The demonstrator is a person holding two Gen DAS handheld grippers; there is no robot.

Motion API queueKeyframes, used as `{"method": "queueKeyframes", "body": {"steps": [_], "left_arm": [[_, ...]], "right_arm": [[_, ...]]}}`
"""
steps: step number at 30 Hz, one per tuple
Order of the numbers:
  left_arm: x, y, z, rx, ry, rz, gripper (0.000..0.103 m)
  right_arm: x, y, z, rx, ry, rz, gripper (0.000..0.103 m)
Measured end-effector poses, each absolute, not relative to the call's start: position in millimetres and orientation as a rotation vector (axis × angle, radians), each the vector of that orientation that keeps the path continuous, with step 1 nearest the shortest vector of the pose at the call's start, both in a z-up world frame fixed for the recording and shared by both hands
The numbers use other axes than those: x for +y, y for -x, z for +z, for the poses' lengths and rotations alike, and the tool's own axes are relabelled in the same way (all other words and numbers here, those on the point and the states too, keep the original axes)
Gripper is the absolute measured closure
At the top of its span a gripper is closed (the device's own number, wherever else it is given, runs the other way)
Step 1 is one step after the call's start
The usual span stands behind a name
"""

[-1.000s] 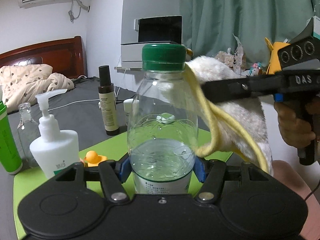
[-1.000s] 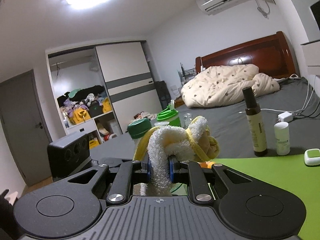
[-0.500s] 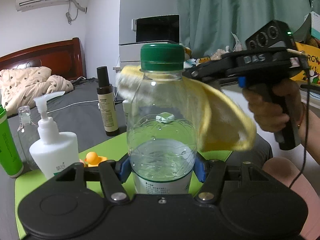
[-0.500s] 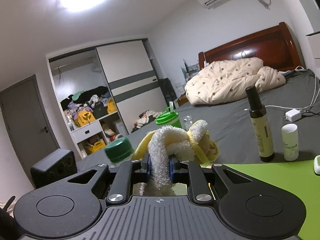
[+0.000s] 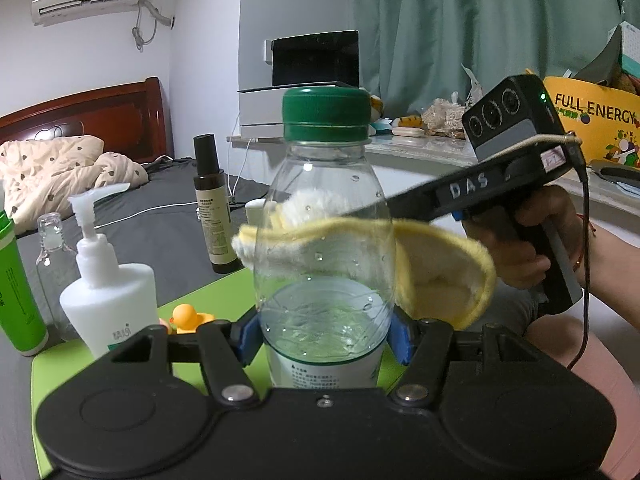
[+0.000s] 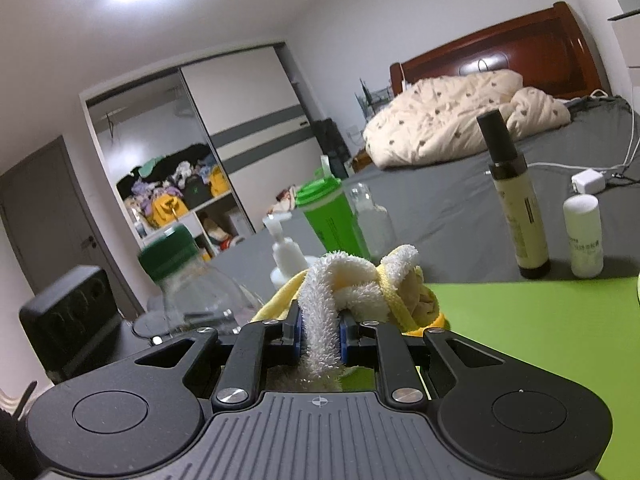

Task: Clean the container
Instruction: 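Rub the towel across the bottle's side below the cap with the right gripper, then pull the towel away from the bottle with the right gripper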

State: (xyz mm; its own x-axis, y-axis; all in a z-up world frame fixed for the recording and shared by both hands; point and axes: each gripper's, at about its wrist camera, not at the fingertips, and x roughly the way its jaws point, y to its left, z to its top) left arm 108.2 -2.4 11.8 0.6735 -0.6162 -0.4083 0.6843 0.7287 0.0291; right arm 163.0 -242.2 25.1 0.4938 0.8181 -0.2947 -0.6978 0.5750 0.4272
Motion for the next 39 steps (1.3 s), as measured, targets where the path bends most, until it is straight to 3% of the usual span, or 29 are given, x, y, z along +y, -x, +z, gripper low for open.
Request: {"method": "queueKeyframes", "body": {"steps": [39], "left_arm": [[-6.2, -106.3, 8.8, 0.373, -0.160, -0.699, 0.043]], "right_arm": [[-234.9, -169.9, -61.9, 0.711, -0.272, 0.809, 0.087]]}}
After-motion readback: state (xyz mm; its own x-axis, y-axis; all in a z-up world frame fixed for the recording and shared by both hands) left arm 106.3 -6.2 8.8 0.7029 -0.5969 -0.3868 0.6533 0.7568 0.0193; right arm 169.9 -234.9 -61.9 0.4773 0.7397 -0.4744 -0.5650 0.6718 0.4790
